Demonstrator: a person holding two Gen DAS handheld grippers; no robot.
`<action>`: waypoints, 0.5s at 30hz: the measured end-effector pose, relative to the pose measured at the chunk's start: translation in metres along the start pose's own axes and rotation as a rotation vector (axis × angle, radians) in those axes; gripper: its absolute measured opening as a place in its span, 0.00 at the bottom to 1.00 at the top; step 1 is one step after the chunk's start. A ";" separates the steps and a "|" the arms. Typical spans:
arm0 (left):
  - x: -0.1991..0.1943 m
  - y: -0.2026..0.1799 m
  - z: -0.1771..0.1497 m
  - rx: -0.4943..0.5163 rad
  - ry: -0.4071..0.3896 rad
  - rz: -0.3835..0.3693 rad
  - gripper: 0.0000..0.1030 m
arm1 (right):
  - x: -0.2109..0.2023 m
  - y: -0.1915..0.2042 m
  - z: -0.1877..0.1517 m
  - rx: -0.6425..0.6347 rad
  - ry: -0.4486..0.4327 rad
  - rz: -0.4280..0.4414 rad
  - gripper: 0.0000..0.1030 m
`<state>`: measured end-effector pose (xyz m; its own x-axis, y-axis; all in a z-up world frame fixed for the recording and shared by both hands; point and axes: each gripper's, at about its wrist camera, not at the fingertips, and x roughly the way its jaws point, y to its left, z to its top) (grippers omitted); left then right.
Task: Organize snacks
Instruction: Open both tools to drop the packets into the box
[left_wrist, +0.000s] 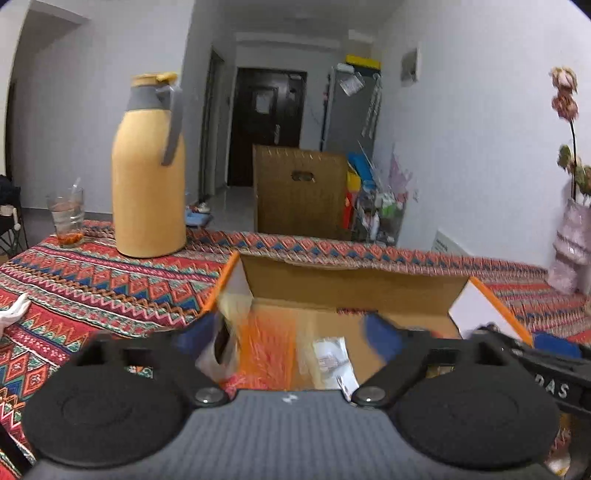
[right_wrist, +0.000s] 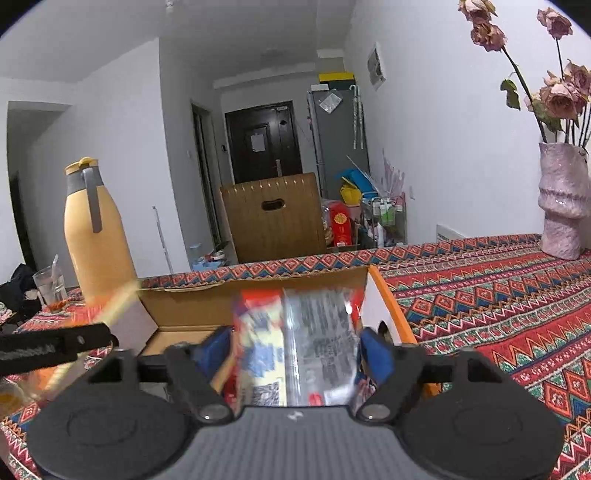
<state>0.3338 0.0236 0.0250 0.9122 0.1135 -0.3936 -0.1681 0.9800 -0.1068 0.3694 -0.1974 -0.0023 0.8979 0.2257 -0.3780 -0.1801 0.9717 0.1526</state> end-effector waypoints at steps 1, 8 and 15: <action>-0.002 0.002 0.001 -0.012 -0.013 0.008 1.00 | -0.001 -0.001 0.000 0.005 -0.003 -0.006 0.94; -0.003 0.007 0.002 -0.045 -0.012 0.031 1.00 | -0.009 -0.008 0.001 0.043 -0.021 -0.013 1.00; -0.008 0.005 0.002 -0.049 -0.024 0.039 1.00 | -0.017 -0.008 0.003 0.053 -0.036 -0.034 1.00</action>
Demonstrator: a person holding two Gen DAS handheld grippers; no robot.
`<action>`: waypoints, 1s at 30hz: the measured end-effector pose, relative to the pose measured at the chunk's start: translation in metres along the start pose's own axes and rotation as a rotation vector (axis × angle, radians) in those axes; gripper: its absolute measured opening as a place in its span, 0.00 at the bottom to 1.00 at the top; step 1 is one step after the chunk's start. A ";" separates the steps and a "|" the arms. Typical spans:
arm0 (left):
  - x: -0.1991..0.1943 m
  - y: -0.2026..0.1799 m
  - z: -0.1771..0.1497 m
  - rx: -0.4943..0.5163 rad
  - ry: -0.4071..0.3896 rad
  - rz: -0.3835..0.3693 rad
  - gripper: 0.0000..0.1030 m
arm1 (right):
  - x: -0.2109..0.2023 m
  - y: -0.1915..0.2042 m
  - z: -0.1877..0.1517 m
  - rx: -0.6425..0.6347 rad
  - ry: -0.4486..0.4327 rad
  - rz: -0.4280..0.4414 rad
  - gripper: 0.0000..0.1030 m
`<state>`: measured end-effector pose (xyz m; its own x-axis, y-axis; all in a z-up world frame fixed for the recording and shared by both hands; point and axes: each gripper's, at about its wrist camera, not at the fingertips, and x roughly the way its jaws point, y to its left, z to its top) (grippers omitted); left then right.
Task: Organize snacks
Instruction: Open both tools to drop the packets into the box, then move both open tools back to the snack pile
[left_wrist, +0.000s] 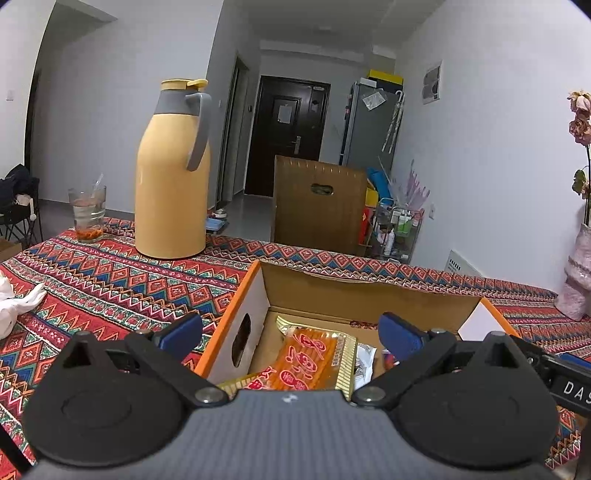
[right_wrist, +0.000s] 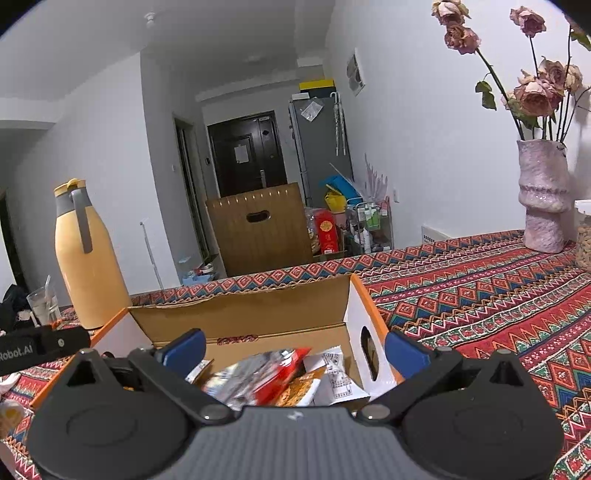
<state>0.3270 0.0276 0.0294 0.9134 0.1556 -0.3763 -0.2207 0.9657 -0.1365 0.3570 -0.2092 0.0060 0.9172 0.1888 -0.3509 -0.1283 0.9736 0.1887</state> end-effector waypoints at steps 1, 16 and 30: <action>-0.001 0.000 0.000 0.001 -0.003 -0.001 1.00 | 0.000 0.001 0.001 -0.001 -0.002 -0.003 1.00; -0.031 -0.007 0.016 -0.005 -0.065 0.024 1.00 | -0.020 -0.002 0.018 0.006 -0.058 0.008 1.00; -0.094 0.012 0.010 0.020 -0.058 -0.021 1.00 | -0.073 0.024 0.026 -0.109 -0.063 0.067 1.00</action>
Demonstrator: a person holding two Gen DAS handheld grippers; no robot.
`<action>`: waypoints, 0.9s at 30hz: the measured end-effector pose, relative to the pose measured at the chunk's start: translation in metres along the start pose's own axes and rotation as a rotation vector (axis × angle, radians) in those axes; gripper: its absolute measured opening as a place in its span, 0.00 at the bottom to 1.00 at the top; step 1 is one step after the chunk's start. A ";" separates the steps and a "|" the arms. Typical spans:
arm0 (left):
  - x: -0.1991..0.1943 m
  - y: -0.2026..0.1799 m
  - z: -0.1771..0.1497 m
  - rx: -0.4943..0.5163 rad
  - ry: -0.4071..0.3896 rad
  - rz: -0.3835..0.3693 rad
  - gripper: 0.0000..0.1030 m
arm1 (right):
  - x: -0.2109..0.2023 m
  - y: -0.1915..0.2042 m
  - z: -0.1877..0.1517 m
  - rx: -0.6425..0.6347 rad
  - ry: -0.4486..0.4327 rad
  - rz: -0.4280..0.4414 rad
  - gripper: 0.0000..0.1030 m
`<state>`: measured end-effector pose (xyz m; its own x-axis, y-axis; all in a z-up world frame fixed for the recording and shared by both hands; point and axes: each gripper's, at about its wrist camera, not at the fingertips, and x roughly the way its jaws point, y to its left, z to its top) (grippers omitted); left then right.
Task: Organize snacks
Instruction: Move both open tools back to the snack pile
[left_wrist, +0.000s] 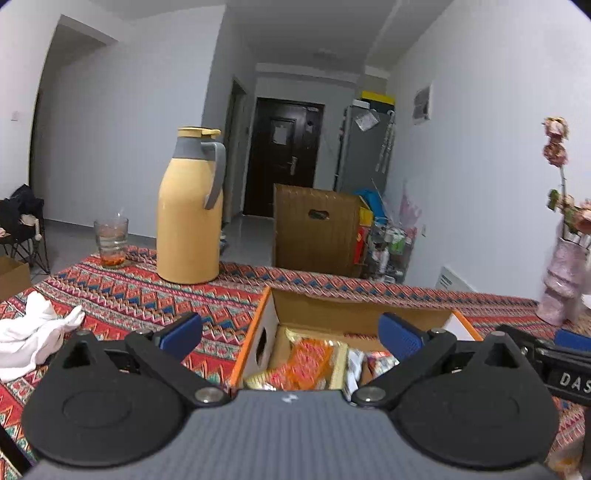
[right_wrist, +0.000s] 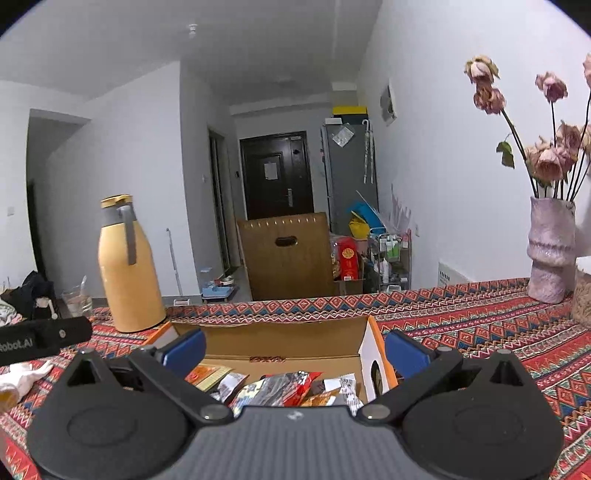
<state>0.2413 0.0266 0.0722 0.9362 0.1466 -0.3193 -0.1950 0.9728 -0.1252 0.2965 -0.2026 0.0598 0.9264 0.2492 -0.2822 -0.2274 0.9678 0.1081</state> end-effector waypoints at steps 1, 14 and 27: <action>-0.006 0.001 -0.003 0.001 0.005 -0.008 1.00 | -0.005 0.002 -0.001 -0.003 0.001 0.001 1.00; -0.072 0.019 -0.050 0.003 0.094 -0.086 1.00 | -0.079 0.008 -0.052 -0.010 0.070 0.004 1.00; -0.104 0.009 -0.122 0.076 0.277 -0.156 1.00 | -0.142 -0.005 -0.119 0.010 0.185 -0.037 1.00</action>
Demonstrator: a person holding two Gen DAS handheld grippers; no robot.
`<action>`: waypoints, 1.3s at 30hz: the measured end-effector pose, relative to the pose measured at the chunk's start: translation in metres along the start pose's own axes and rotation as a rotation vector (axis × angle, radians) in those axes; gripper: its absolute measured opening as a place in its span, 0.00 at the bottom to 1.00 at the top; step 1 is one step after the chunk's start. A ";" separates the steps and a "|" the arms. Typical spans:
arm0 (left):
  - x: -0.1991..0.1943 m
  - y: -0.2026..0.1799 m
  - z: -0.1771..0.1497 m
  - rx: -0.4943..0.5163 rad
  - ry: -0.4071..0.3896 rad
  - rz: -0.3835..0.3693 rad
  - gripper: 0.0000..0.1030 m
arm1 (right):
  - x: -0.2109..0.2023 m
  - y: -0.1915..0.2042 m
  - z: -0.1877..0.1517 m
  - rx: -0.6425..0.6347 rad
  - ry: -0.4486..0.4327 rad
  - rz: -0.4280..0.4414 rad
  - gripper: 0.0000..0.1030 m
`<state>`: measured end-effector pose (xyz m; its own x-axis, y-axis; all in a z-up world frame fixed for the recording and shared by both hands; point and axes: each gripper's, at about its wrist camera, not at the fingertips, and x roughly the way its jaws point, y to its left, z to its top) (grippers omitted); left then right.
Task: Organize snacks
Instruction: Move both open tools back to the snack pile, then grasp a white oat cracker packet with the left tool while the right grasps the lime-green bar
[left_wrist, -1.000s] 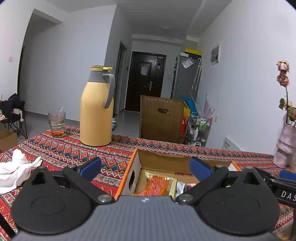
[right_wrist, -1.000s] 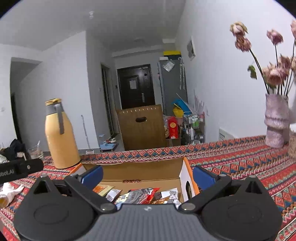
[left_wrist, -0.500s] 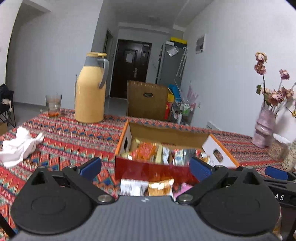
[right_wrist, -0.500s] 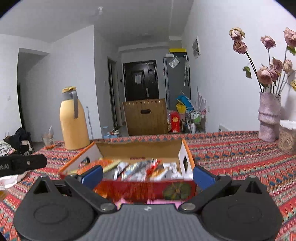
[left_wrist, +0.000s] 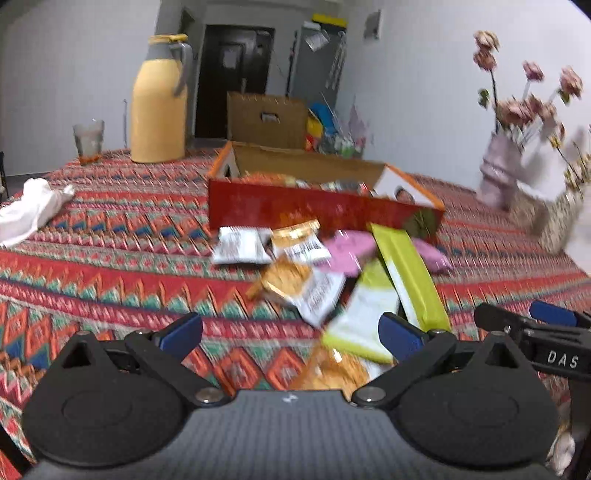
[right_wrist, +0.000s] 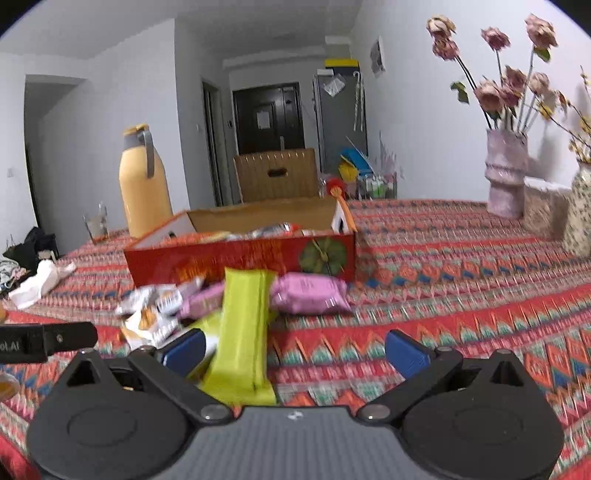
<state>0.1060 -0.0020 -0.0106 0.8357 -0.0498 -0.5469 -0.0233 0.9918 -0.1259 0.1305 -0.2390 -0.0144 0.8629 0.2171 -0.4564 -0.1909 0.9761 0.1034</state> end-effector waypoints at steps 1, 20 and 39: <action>0.000 -0.003 -0.004 0.010 0.011 -0.009 1.00 | -0.002 -0.003 -0.005 0.003 0.007 -0.005 1.00; 0.025 -0.040 -0.033 0.113 0.073 0.000 0.93 | -0.021 -0.041 -0.044 0.074 0.063 -0.029 1.00; 0.004 -0.032 -0.043 0.133 -0.013 0.010 0.56 | -0.022 -0.046 -0.051 0.095 0.057 -0.041 1.00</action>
<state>0.0864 -0.0389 -0.0448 0.8431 -0.0392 -0.5363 0.0404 0.9991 -0.0095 0.0968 -0.2881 -0.0544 0.8403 0.1795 -0.5115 -0.1085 0.9802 0.1656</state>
